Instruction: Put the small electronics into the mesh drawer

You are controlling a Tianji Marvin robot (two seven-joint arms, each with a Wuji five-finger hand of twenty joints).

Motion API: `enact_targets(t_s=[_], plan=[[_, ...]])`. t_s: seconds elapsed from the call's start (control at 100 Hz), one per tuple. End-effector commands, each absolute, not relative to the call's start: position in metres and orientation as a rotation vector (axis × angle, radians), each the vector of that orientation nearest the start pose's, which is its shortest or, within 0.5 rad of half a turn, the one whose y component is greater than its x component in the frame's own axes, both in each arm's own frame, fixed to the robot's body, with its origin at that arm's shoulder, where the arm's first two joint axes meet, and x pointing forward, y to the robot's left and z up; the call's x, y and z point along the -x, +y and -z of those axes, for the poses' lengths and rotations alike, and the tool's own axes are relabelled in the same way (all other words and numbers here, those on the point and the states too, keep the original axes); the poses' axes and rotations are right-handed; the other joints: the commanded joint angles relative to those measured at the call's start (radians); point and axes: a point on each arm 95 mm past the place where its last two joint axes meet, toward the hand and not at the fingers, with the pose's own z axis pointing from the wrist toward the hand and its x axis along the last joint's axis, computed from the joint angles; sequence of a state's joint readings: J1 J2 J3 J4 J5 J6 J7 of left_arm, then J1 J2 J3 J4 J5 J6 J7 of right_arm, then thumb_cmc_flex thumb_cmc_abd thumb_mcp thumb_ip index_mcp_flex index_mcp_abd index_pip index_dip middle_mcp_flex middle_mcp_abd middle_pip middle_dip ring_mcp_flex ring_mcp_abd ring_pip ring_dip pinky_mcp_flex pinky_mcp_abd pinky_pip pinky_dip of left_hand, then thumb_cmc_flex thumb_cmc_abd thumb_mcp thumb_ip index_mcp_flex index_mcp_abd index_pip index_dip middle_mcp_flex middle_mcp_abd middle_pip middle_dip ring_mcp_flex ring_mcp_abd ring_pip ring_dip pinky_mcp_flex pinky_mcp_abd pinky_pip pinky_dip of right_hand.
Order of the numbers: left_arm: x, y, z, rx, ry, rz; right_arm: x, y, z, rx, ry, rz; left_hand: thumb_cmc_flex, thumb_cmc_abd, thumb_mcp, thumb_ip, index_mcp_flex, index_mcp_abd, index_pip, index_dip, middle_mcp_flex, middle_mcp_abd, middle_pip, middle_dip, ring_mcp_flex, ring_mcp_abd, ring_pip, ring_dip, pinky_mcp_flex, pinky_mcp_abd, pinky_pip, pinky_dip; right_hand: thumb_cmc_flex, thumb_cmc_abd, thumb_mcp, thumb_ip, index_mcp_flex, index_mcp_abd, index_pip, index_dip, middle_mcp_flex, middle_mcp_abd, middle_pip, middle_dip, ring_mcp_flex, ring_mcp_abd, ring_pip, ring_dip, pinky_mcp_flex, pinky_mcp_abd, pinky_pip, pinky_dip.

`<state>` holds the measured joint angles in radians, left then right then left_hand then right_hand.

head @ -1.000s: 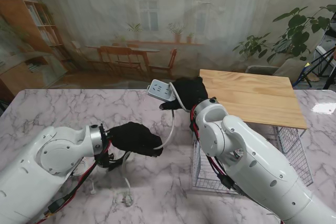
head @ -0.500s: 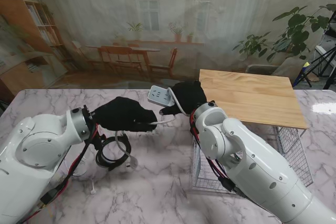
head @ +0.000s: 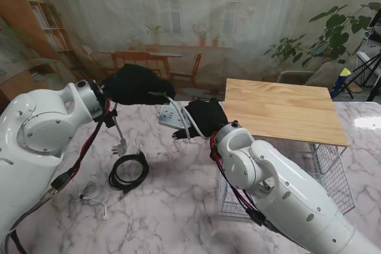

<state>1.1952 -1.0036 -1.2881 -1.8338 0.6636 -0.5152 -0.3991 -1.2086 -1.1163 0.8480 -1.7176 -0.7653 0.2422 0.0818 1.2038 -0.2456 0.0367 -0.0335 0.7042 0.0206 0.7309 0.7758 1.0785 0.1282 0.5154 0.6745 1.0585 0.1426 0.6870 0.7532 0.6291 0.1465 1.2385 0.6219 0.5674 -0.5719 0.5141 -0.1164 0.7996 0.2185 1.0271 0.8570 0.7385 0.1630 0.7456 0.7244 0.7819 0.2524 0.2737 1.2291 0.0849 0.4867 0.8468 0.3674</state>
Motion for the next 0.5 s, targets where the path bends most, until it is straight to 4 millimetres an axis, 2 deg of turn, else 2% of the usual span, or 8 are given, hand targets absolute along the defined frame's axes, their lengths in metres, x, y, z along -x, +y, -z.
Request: enact_targets(t_s=[0.0, 0.32, 0.49], plan=[[-0.439, -0.036, 0.091, 0.545, 1.784, 1.909, -0.425, 0.132, 0.228, -1.185, 1.546, -1.727, 0.077, 0.087, 0.066, 0.031, 0.013, -0.085, 0.053, 0.044, 0.008, 0.036, 0.023, 0.015, 0.022, 0.033, 0.042, 0.019, -0.003, -0.066, 0.009, 0.039, 0.167, 0.247, 0.325, 0.004, 0.096, -0.150, 0.036, 0.006, 0.016, -0.031, 0.032, 0.010, 0.019, -0.005, 0.066, 0.018, -0.012, 0.006, -0.018, 0.008], [-0.464, -0.055, 0.089, 0.617, 1.817, 1.835, -0.413, 0.143, 0.232, -1.189, 1.618, -1.785, 0.075, 0.080, 0.058, 0.039, 0.015, -0.091, 0.052, 0.043, 0.010, 0.031, 0.035, 0.029, 0.023, 0.028, 0.060, 0.049, -0.003, -0.069, 0.012, 0.066, 0.166, 0.247, 0.326, 0.004, 0.097, -0.151, 0.036, 0.006, 0.018, -0.033, 0.031, 0.011, 0.020, -0.007, 0.066, 0.018, -0.010, 0.007, -0.018, 0.008], [-0.482, -0.057, 0.095, 0.677, 1.851, 1.761, -0.405, 0.147, 0.232, -1.192, 1.634, -1.835, 0.072, 0.081, 0.059, 0.041, 0.014, -0.095, 0.050, 0.042, 0.008, 0.031, 0.035, 0.030, 0.021, 0.027, 0.059, 0.054, -0.007, -0.068, 0.008, 0.071, 0.165, 0.247, 0.326, 0.004, 0.097, -0.153, 0.036, 0.006, 0.018, -0.034, 0.030, 0.011, 0.021, -0.007, 0.067, 0.018, -0.008, 0.007, -0.017, 0.009]])
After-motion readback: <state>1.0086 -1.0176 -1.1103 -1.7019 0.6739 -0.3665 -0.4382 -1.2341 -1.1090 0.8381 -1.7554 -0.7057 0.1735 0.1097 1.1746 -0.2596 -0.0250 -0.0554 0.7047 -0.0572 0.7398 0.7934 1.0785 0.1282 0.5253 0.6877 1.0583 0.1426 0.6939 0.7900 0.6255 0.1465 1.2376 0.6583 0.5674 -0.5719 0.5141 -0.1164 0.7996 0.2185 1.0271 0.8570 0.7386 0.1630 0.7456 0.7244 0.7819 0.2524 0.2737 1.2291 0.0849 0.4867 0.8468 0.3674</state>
